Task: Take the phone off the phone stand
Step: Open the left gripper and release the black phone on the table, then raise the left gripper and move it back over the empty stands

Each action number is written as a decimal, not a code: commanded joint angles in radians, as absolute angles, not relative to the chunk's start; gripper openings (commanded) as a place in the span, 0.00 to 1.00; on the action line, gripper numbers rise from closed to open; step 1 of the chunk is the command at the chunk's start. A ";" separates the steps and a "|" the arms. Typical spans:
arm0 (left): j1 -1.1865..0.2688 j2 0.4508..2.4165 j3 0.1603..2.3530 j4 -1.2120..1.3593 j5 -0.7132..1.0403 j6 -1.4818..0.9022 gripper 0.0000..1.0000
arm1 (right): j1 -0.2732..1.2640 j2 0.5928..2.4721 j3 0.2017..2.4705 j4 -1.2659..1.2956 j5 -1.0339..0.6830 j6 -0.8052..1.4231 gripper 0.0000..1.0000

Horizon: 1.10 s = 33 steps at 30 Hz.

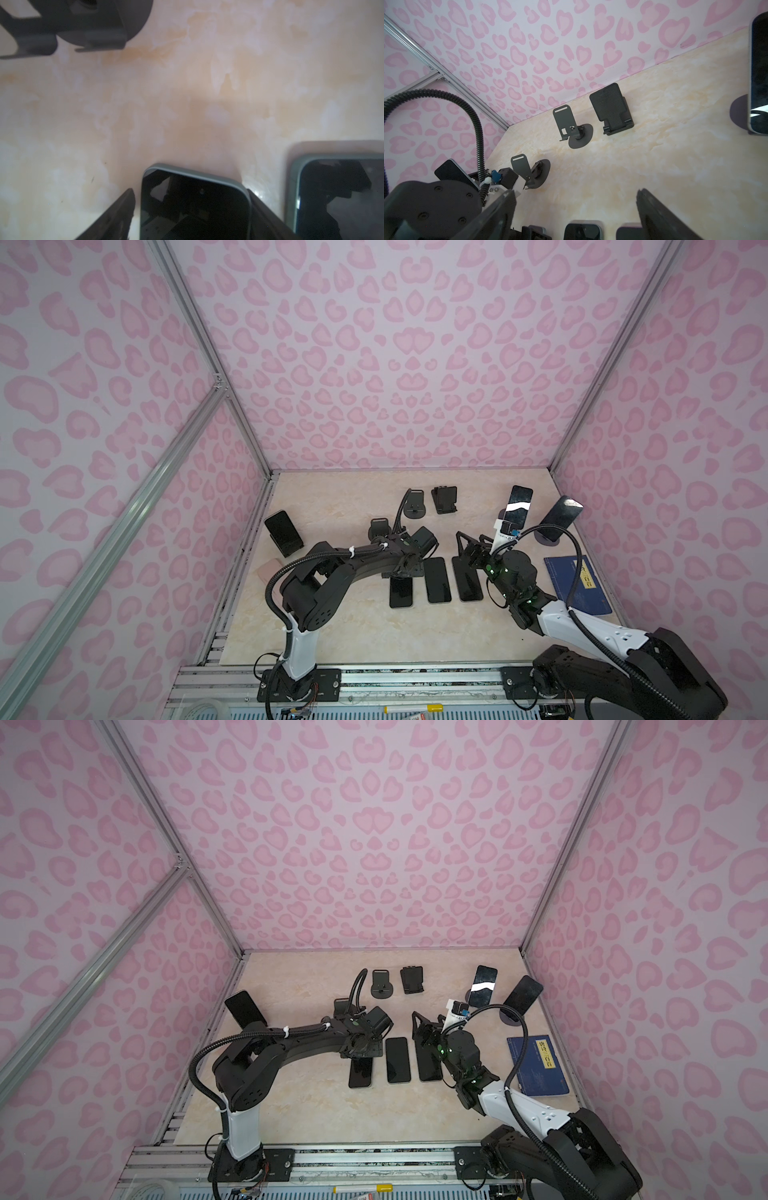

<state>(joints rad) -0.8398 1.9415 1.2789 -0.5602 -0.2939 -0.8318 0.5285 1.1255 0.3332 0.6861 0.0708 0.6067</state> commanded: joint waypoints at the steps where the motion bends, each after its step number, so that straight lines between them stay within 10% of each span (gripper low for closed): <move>1: -0.844 1.896 1.285 -0.586 -0.280 -0.816 0.85 | 0.529 1.123 0.328 0.687 0.084 0.598 0.93; 4: -0.848 1.865 1.289 -0.589 -0.269 -0.805 0.99 | 0.530 1.123 0.328 0.688 0.082 0.597 0.93; 33: -0.688 1.656 1.323 -0.554 -0.444 -0.577 0.96 | 0.531 1.147 0.328 0.689 0.103 0.589 0.97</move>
<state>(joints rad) -0.7307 1.6222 1.2991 -0.5804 -0.4259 -0.6430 0.5289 1.1381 0.3332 0.6830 0.0784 0.6044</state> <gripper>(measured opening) 0.963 0.970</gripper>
